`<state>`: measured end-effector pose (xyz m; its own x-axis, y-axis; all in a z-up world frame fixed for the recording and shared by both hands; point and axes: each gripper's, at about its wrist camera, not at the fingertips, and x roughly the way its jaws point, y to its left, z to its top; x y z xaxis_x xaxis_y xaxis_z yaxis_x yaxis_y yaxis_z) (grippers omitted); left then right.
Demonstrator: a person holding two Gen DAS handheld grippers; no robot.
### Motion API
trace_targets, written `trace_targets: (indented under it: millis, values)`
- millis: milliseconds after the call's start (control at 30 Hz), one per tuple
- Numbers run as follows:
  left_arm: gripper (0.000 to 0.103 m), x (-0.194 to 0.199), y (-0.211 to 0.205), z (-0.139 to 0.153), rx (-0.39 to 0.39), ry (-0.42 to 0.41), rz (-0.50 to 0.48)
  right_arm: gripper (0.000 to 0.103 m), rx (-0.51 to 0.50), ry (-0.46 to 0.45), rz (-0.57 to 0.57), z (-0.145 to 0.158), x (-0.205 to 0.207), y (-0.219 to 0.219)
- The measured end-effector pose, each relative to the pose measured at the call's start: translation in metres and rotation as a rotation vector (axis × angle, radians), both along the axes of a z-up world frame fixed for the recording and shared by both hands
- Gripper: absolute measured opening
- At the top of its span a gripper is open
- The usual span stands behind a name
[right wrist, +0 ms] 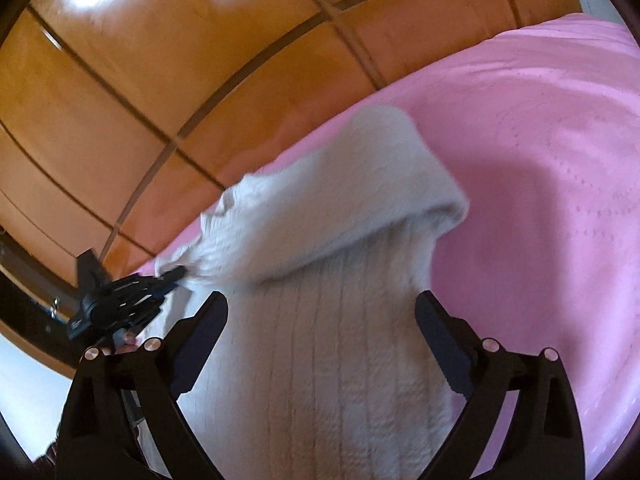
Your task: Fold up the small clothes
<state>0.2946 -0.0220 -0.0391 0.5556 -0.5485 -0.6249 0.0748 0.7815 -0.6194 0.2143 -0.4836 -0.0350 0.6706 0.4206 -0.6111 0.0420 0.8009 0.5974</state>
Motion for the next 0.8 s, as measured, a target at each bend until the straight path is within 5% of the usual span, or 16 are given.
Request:
trace_targets:
  millis: [167, 333, 500, 600, 633, 733, 800]
  values:
    - [0.005, -0.019, 0.031, 0.029, 0.044, -0.097, 0.049, 0.095, 0.004, -0.073, -0.036, 0.016, 0.008, -0.007]
    - [0.005, -0.021, 0.039, 0.006, 0.107, -0.052, 0.034, 0.090, -0.022, -0.067, -0.016, 0.013, 0.042, 0.016]
    - [0.008, -0.024, 0.042, -0.026, 0.232, 0.012, 0.082, 0.085, -0.227, 0.068, -0.016, -0.022, 0.075, 0.047]
    - [0.011, -0.026, 0.040, -0.033, 0.302, -0.023, 0.090, 0.088, -0.384, 0.037, -0.004, -0.033, 0.071, 0.068]
    - [0.020, -0.029, 0.040, -0.031, 0.316, -0.027, 0.099, 0.090, -0.430, 0.042, -0.004, -0.032, 0.071, 0.074]
    - [0.066, -0.048, 0.056, -0.022, 0.308, -0.045, 0.184, 0.094, -0.508, 0.055, 0.008, -0.036, 0.075, 0.084]
    - [0.073, -0.065, 0.078, -0.017, 0.274, -0.065, 0.265, 0.095, -0.514, 0.056, 0.009, -0.036, 0.075, 0.084]
